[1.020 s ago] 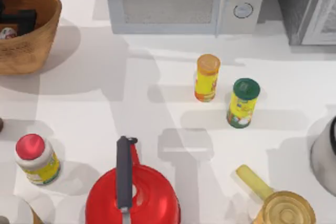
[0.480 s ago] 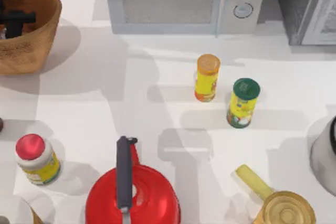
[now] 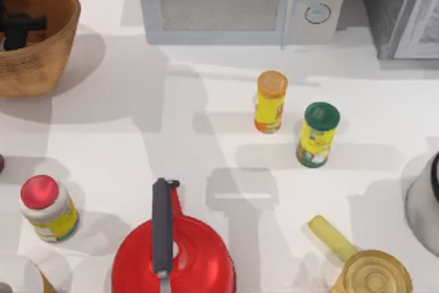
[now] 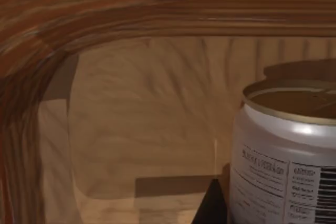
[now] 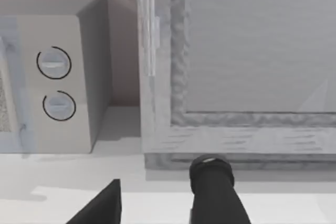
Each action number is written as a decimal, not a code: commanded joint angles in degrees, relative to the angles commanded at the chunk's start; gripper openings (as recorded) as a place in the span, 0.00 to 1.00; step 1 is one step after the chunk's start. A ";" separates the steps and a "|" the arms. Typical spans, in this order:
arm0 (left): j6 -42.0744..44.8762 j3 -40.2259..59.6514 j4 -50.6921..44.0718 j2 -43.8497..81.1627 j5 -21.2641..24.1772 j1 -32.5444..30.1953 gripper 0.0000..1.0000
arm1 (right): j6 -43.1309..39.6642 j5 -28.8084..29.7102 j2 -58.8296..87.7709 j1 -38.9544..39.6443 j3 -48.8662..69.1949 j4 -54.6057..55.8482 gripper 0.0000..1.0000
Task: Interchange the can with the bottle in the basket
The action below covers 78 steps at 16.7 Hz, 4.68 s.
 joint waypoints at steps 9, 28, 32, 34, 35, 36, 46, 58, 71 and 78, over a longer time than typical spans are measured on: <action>-1.00 -5.32 1.21 -6.45 -0.48 0.08 0.00 | 0.00 0.00 0.00 0.00 0.00 0.00 1.00; -5.77 -108.03 55.17 -121.73 -3.59 -4.79 0.00 | 0.00 0.00 0.00 0.00 0.00 0.00 1.00; -7.13 -127.02 65.39 -140.48 -4.09 -5.86 0.00 | 0.00 0.00 0.00 0.00 0.00 0.00 1.00; -7.70 -132.95 68.82 -146.30 -4.25 -6.25 0.00 | 0.00 0.00 0.00 0.00 0.00 0.00 1.00; -7.91 -134.96 69.99 -148.25 -4.31 -6.39 0.00 | 0.00 0.00 0.00 0.00 0.00 0.00 1.00; -8.08 -136.34 70.78 -149.59 -4.35 -6.48 0.00 | 0.00 0.00 0.00 0.00 0.00 0.00 1.00; -7.67 -135.20 73.24 -146.99 -2.13 -6.27 0.00 | 0.00 0.00 0.00 0.00 0.00 0.00 1.00; -3.49 -104.14 104.29 -94.73 31.75 -7.92 0.00 | 0.00 0.00 0.00 0.00 0.00 0.00 1.00; -4.84 -77.14 142.39 -24.19 63.49 -21.33 0.00 | 0.00 0.00 0.00 0.00 0.00 0.00 1.00; -6.48 -74.67 151.19 -6.53 68.05 -26.81 0.00 | 0.00 0.00 0.00 0.00 0.00 0.00 1.00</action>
